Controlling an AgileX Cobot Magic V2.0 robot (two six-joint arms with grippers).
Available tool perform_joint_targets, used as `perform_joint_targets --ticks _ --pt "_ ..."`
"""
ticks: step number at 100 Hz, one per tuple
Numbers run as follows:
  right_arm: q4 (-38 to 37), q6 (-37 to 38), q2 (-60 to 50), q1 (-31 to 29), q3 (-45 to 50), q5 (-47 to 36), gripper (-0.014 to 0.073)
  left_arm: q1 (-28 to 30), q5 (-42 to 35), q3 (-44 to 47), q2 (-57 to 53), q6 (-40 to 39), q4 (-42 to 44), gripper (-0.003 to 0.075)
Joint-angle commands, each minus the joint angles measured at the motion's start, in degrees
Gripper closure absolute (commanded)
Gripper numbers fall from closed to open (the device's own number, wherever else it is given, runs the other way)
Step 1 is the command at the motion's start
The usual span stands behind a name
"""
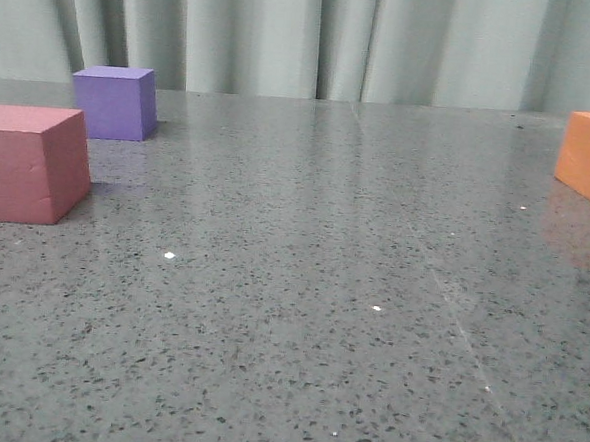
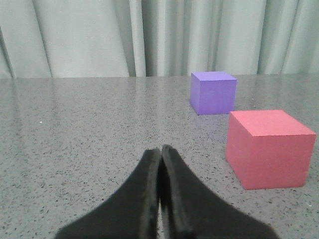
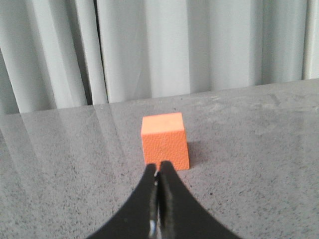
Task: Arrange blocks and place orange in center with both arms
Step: 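Move the right gripper toward the orange cube and open it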
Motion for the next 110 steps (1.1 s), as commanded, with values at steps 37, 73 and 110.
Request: perform_joint_targets --ticks 37,73,110 --pt "0.1 0.2 27.3 -0.3 -34.4 31.8 0.0714 0.1 -4.2 3.1 -1.9 -0.1 0.0 0.0739" --pt "0.1 -1.2 43.0 -0.3 -40.2 33.3 0.0706 0.1 -4.2 3.1 -1.9 -0.1 0.0 0.0739" --pt "1.2 -4.8 44.4 -0.3 -40.2 32.2 -0.0027 0.1 -4.2 3.1 -1.9 -0.1 0.0 0.0739"
